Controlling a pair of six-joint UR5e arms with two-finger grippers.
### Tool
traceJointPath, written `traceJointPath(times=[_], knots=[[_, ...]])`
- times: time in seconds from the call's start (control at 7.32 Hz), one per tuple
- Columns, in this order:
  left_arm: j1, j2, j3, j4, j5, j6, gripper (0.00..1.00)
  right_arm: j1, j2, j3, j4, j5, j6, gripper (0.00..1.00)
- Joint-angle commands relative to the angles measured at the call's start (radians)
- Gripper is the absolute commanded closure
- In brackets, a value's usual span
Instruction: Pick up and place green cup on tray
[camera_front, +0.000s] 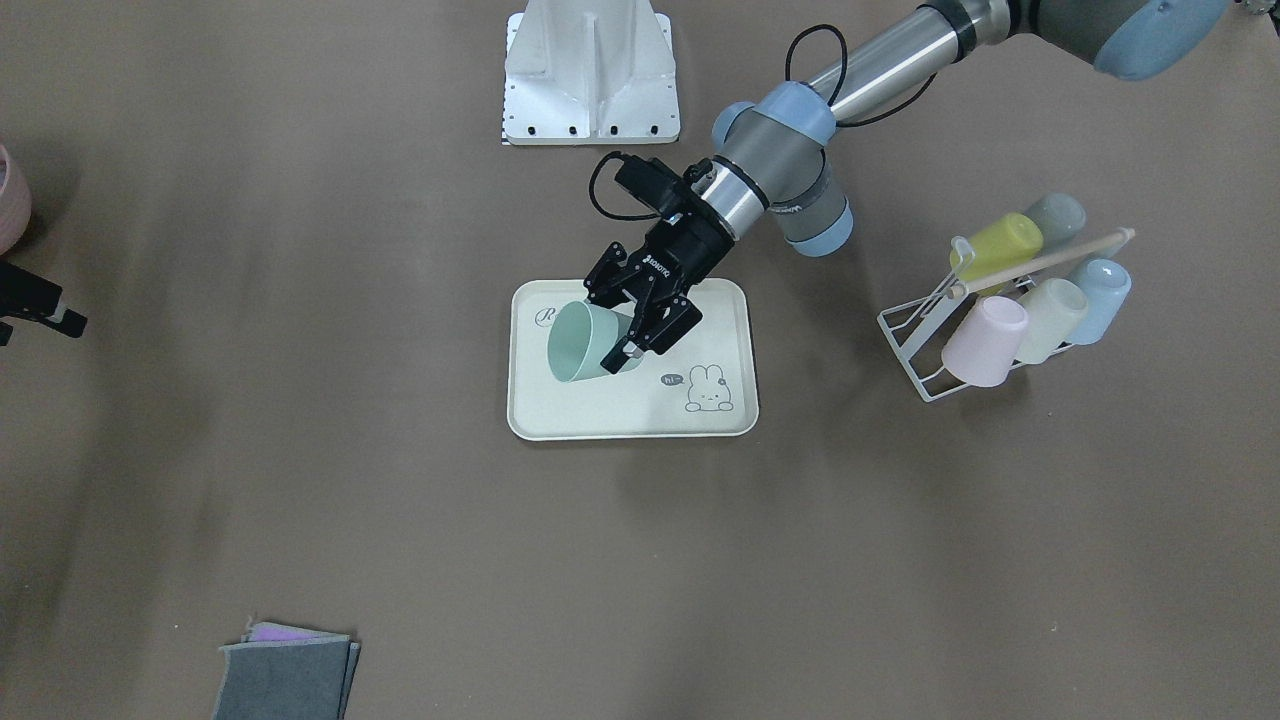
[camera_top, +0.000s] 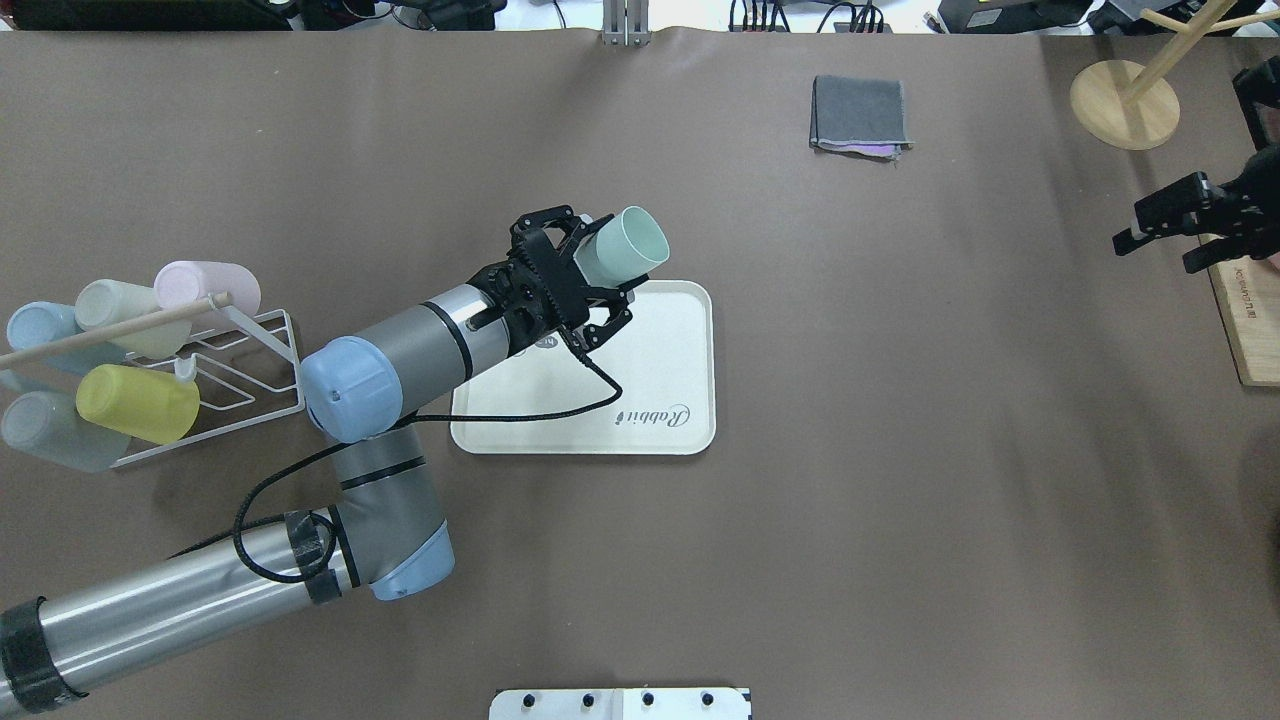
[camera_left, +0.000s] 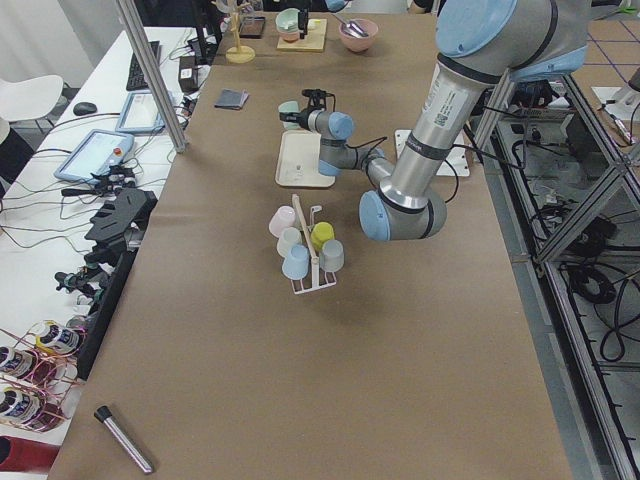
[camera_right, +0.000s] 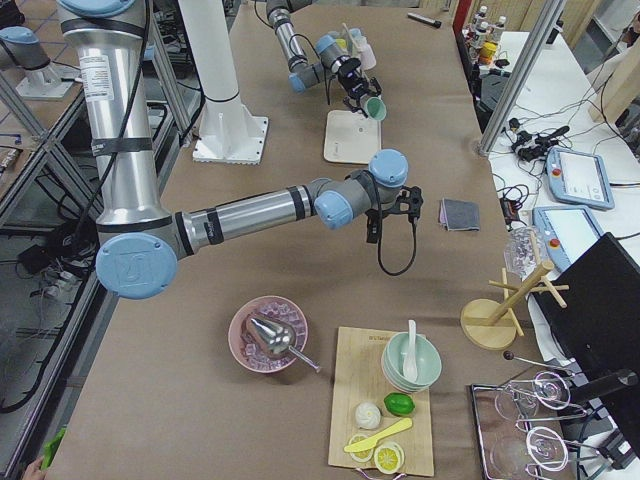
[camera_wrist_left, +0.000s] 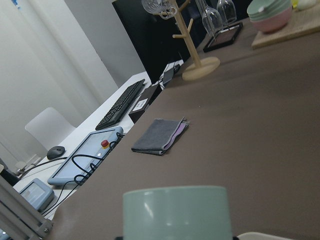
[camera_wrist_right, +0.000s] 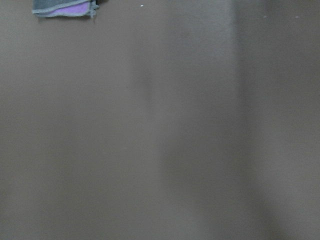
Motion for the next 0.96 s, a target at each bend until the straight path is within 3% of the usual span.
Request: traceJointPath(times=[0.0, 0.27, 0.55, 0.82], knots=[[0.000, -0.008, 0.041, -0.121, -0.003, -0.181, 1.00, 0.099, -0.064, -0.008, -0.095, -0.039, -0.230, 0.00], [-0.001, 0.001, 0.057, -0.146, -0.004, -0.347, 1.00, 0.177, -0.056, -0.008, -0.281, -0.129, -0.457, 0.00], [0.001, 0.001, 0.077, -0.136, -0.041, -0.459, 1.00, 0.235, -0.059, -0.005, -0.419, -0.142, -0.631, 0.00], [0.015, 0.003, 0.122, -0.123, -0.042, -0.473, 1.00, 0.249, -0.062, -0.005, -0.440, -0.144, -0.675, 0.00]])
